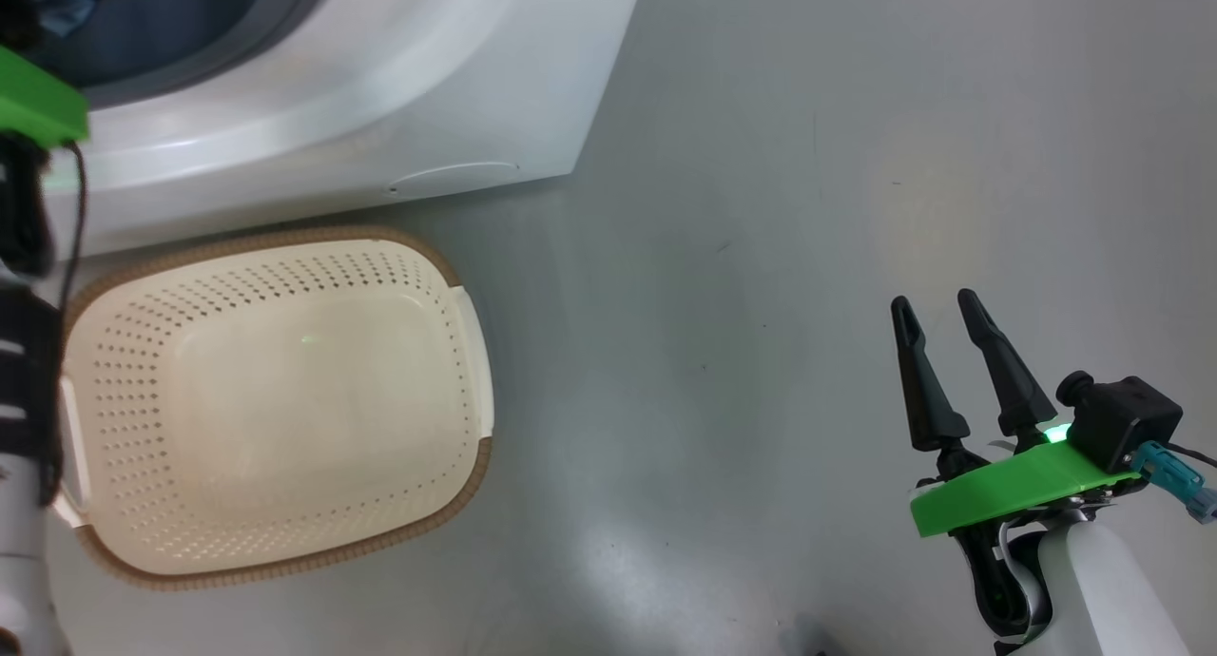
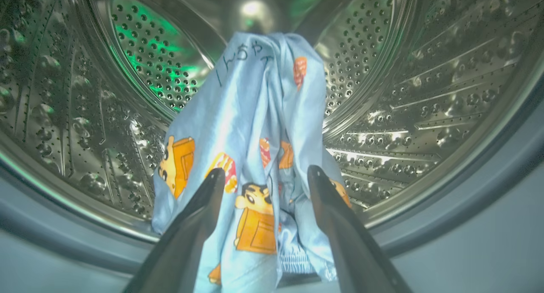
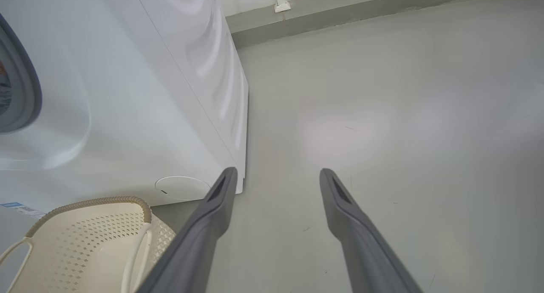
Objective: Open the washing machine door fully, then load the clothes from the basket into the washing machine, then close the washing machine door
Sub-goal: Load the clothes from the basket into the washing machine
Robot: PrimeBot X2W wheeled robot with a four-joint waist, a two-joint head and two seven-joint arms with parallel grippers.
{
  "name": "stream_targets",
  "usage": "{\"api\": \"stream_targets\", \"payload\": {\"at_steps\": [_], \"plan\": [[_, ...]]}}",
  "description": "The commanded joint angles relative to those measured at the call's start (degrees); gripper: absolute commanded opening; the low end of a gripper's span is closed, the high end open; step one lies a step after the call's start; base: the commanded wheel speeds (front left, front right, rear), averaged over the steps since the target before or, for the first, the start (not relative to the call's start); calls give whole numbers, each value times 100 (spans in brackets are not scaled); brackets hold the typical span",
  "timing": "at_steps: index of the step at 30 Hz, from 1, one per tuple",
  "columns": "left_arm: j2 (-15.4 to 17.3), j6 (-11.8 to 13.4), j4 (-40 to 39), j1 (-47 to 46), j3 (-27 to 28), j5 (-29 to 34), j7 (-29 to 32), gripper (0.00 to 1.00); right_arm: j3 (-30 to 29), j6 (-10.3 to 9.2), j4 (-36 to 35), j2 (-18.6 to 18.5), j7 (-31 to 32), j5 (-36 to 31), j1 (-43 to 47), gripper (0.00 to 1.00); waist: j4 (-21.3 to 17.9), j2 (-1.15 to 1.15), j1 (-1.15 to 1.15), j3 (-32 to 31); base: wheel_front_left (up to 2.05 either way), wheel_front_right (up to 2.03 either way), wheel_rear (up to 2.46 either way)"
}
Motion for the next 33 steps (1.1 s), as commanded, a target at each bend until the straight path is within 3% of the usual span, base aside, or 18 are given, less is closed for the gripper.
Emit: {"api": "stream_targets", "payload": {"at_steps": [1, 12, 33], "plan": [[232, -9, -110, 145, 46, 37, -29, 100, 78, 14, -133, -13, -68, -30, 38, 100, 32, 0, 0, -24, 0, 0, 0], [-30, -9, -621, 1267, 206, 151, -29, 100, -65, 14, -171, -141, -68, -75, 173, 100, 343, 0, 0, -199, 0, 0, 0], [-505, -9, -2521, 3902, 913, 535, -29, 100, -210, 14, -159, -561, -68, -80, 632, 100, 823, 0, 0, -712, 0, 0, 0]]}}
